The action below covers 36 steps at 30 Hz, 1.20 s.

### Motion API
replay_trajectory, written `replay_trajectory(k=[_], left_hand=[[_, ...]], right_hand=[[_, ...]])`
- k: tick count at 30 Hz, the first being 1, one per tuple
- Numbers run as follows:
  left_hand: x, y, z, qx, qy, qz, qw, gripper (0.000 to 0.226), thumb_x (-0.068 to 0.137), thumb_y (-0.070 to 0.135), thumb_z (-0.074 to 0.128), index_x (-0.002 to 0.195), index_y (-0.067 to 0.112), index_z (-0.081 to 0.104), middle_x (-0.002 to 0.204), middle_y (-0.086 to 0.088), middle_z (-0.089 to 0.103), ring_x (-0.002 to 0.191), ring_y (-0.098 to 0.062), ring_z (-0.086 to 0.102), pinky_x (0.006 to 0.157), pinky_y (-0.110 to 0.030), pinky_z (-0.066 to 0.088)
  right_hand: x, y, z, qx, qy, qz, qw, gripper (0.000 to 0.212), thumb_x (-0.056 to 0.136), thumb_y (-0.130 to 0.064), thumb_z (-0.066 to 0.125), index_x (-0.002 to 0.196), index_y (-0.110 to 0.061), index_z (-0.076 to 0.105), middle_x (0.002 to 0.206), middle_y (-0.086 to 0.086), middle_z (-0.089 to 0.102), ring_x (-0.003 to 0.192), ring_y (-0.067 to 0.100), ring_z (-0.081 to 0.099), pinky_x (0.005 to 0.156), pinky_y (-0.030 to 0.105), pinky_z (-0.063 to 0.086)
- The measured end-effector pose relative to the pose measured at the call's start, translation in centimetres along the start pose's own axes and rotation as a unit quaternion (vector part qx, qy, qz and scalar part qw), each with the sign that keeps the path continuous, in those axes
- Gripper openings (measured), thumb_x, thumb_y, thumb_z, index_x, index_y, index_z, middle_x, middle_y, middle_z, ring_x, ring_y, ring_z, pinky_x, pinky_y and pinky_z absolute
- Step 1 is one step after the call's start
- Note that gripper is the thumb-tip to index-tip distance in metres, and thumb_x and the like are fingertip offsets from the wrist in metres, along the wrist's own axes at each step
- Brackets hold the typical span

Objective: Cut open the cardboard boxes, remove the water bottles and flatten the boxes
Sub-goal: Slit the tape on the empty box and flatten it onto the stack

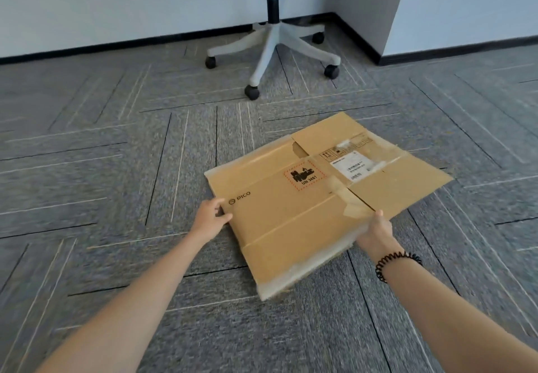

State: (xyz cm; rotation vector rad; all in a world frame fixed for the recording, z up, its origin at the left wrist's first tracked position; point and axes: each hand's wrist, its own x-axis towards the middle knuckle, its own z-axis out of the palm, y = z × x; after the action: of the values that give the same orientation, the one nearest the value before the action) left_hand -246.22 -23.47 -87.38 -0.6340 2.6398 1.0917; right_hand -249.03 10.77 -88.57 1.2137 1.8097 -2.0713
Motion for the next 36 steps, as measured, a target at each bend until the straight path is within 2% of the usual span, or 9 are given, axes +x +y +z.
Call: replay_trajectory(k=[2, 6, 8, 12, 19, 25, 31, 34, 36], left_hand=[[-0.7, -0.5, -0.2, -0.067, 0.017, -0.057, 0.996, 0.014, 0.094, 0.020, 0.065, 0.103, 0.015, 0.055, 0.102, -0.005, 0.052, 0.098, -0.025, 0.055, 0.088, -0.038, 0.048], [-2.2, -1.6, -0.5, -0.216, -0.083, -0.179, 0.956, 0.044, 0.100, 0.029, 0.055, 0.132, 0.001, 0.047, 0.110, -0.013, 0.061, 0.090, -0.026, 0.064, 0.069, -0.037, 0.057], [-2.6, -2.3, -0.2, -0.211, -0.112, -0.188, 0.953, 0.033, 0.100, 0.026, 0.055, 0.124, 0.004, 0.052, 0.111, -0.012, 0.063, 0.093, -0.026, 0.065, 0.080, -0.042, 0.058], [-2.9, -3.7, -0.6, -0.177, -0.117, -0.171, 0.962, 0.017, 0.093, 0.010, 0.062, 0.109, 0.011, 0.058, 0.119, -0.009, 0.062, 0.105, -0.023, 0.059, 0.095, -0.043, 0.050], [-3.3, -5.3, -0.8, -0.288, -0.065, -0.162, 0.942, 0.072, 0.091, -0.007, 0.058, 0.150, 0.020, 0.026, 0.143, -0.009, 0.046, 0.128, -0.033, 0.046, 0.105, -0.056, 0.041], [-2.5, -5.7, -1.0, -0.238, 0.045, -0.105, 0.965, 0.073, 0.094, -0.008, 0.055, 0.155, 0.016, 0.023, 0.158, -0.009, 0.032, 0.142, -0.028, 0.035, 0.113, -0.047, 0.035], [-2.2, -6.3, -0.3, -0.157, 0.112, -0.067, 0.979, 0.064, 0.090, -0.006, 0.060, 0.148, 0.010, 0.039, 0.150, -0.012, 0.042, 0.137, -0.030, 0.041, 0.112, -0.046, 0.037], [-2.4, -6.0, 0.4, -0.110, 0.146, -0.064, 0.981, 0.057, 0.090, -0.003, 0.061, 0.143, 0.011, 0.045, 0.146, -0.014, 0.045, 0.134, -0.031, 0.041, 0.111, -0.046, 0.037], [-2.8, -5.6, 0.9, 0.013, 0.166, -0.030, 0.986, 0.054, 0.089, 0.004, 0.063, 0.141, 0.014, 0.048, 0.145, -0.013, 0.043, 0.136, -0.030, 0.035, 0.112, -0.046, 0.035]], right_hand=[[-0.3, 0.5, 0.7, 0.077, -0.008, 0.068, 0.995, 0.069, 0.096, -0.054, 0.036, 0.142, -0.003, 0.038, 0.141, 0.021, 0.046, 0.122, 0.037, 0.052, 0.090, 0.037, 0.051], [-2.9, 1.0, 2.0, 0.125, -0.082, 0.091, 0.985, 0.043, 0.107, -0.019, 0.026, 0.144, 0.002, 0.032, 0.136, 0.028, 0.045, 0.091, 0.027, 0.059, 0.066, 0.028, 0.057], [-3.5, 1.2, 1.9, 0.141, -0.135, 0.078, 0.978, 0.042, 0.106, -0.010, 0.024, 0.146, 0.004, 0.029, 0.145, 0.028, 0.039, 0.097, 0.029, 0.059, 0.075, 0.028, 0.058], [-4.1, 2.3, 0.3, 0.017, -0.179, 0.120, 0.976, 0.025, 0.100, -0.007, 0.045, 0.125, -0.001, 0.047, 0.121, 0.022, 0.055, 0.109, 0.033, 0.057, 0.098, 0.046, 0.048], [-4.9, 2.6, -0.4, -0.149, -0.242, 0.105, 0.953, 0.024, 0.094, -0.018, 0.058, 0.107, 0.001, 0.059, 0.098, 0.019, 0.071, 0.085, 0.028, 0.070, 0.064, 0.032, 0.058], [-5.5, 3.7, 1.0, -0.256, -0.253, 0.093, 0.929, 0.040, 0.094, -0.036, 0.058, 0.099, 0.004, 0.063, 0.087, 0.016, 0.075, 0.078, 0.026, 0.073, 0.067, 0.030, 0.059], [-5.7, 3.4, 1.2, -0.353, -0.219, 0.037, 0.909, 0.053, 0.096, -0.044, 0.054, 0.092, 0.007, 0.064, 0.072, 0.020, 0.072, 0.050, 0.021, 0.064, 0.041, 0.021, 0.049], [-5.5, 3.5, 1.0, -0.418, -0.178, -0.045, 0.890, 0.050, 0.095, -0.045, 0.054, 0.085, 0.003, 0.066, 0.064, 0.014, 0.072, 0.050, 0.019, 0.066, 0.051, 0.026, 0.054], [-5.6, 3.5, 0.8, -0.504, -0.099, -0.185, 0.838, 0.059, 0.095, -0.054, 0.044, 0.069, -0.006, 0.065, 0.051, 0.002, 0.066, 0.042, 0.014, 0.062, 0.050, 0.023, 0.052]])
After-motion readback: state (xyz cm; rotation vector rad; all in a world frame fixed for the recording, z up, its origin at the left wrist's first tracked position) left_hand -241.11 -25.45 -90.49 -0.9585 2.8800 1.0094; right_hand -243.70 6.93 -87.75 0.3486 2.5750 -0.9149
